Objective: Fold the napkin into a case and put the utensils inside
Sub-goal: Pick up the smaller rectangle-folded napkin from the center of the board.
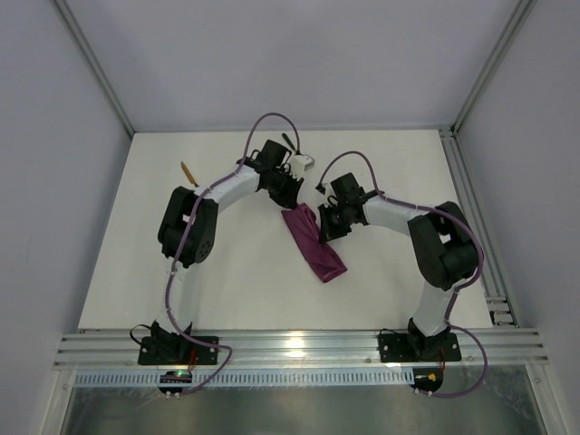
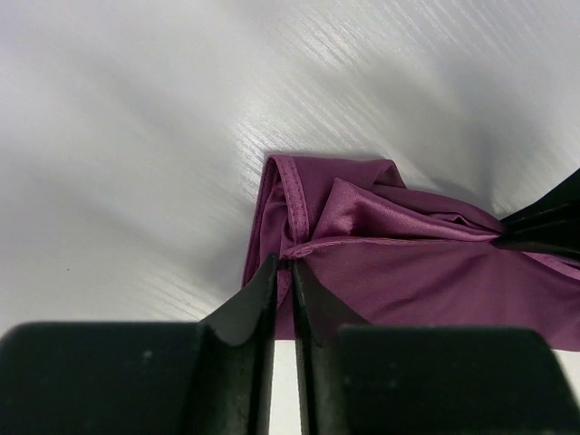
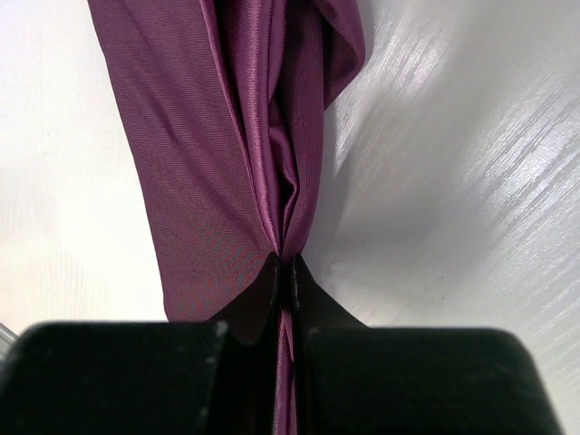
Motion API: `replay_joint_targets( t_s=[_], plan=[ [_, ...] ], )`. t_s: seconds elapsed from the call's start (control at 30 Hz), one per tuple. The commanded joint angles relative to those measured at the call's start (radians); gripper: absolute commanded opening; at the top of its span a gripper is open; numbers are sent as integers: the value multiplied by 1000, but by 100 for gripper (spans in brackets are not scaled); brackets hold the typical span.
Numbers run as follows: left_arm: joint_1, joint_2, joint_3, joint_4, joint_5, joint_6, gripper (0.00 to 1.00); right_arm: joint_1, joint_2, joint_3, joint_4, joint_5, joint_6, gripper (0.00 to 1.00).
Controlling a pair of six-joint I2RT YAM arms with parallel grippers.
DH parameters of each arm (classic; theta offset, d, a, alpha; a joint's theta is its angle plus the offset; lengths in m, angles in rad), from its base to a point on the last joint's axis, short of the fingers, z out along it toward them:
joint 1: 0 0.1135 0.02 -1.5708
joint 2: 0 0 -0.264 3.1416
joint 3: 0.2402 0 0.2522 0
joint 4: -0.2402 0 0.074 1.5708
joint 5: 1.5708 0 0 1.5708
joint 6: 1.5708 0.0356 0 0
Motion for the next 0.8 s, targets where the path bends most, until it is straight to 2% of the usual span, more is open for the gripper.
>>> replay_joint_targets(
  t_s=[0.0,0.1,0.23,0.37,0.4,0.5,0.67,0.77],
  plan=[
    [-6,-6,50,-4,-10,1,15,-18,19,13,-3,-48,-23,4],
    [-6,-25,61,-19,-24,36,36,-54,30,-1,31,-127,-20,4],
    [-6,-63,61,-36,-18,80,45,-92,47,-24,63,-198,-9,4],
    [-15,-179,24,-60,-7,183,49,-139,79,-36,115,-308,6,4],
    [-22,-201,-5,-67,-9,244,53,-149,93,-37,124,-322,13,4],
    [-65,-296,-107,-93,-19,406,56,-161,117,-34,134,-358,13,4],
    [-204,-400,-309,-97,-84,678,64,-179,139,-31,144,-391,11,4],
    [-307,-391,-440,0,-177,823,71,-195,156,-27,152,-431,10,4]
  ],
)
